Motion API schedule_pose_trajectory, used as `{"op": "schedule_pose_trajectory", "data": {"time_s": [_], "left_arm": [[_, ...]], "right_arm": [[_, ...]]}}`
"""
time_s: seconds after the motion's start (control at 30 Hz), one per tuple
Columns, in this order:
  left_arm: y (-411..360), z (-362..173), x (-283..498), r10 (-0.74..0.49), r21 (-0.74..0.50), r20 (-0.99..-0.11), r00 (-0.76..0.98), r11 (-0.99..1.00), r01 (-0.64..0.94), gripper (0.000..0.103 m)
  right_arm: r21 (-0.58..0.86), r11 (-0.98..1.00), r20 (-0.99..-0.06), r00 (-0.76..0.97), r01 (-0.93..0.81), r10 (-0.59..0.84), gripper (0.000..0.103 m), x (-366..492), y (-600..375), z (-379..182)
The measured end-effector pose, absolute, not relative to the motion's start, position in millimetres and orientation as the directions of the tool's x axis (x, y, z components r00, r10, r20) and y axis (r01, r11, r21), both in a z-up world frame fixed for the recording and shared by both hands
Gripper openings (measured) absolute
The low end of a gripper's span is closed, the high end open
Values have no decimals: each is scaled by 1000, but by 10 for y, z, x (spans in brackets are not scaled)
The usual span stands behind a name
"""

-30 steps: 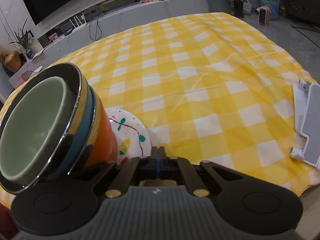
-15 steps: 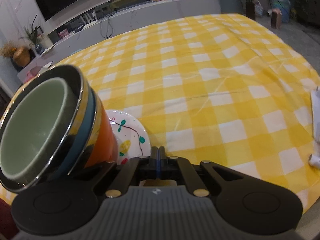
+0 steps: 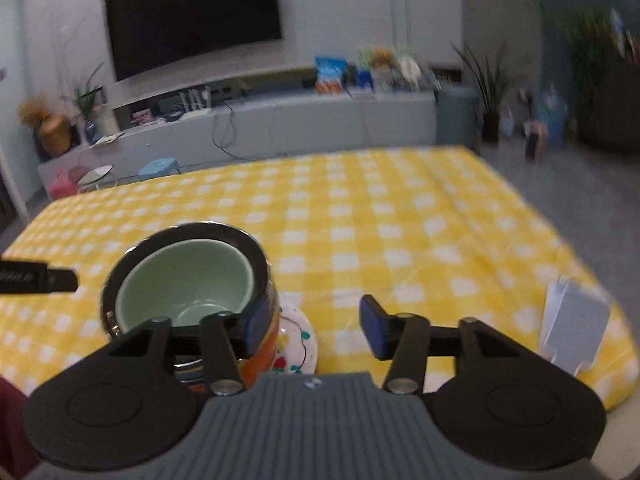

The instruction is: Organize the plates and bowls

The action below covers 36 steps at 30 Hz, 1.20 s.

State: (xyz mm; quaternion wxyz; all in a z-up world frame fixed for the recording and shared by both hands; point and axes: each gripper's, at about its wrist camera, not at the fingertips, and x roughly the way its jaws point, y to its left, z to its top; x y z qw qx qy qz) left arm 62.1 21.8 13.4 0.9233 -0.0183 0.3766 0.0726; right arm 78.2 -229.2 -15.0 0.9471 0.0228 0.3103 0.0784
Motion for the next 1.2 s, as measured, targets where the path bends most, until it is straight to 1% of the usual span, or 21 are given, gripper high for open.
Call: {"op": "schedule_pose_trajectory", "data": {"time_s": [0.03,0.1,0.2,0.3,0.4,0.63,1.2], "left_arm": [[186,140,611,115,24,-695,710,990,-137,77],[128,143,575,108,34,-689,717,993,-117,77],[50,141,566,96,43,-684,723,995,-91,77],[-7,124,576,84,46,-689,720,996,-72,78],[-50,86,581,81,52,-695,715,997,-62,78],[-129,48,555,75,62,-703,707,997,-44,78],[-151,30,520,79,65,-709,701,997,-47,78]], "right_arm": [[88,986,-578,799,-140,166,66,747,-2278,-113],[112,984,-568,804,-136,176,66,694,-2281,-66],[152,973,-541,809,-175,231,71,634,-2268,-33],[164,961,-539,796,-222,276,71,633,-2222,-18],[165,957,-550,784,-236,289,71,642,-2194,-46],[163,954,-572,764,-251,299,71,673,-2196,-99],[175,947,-589,742,-270,321,71,672,-2178,-138]]}}
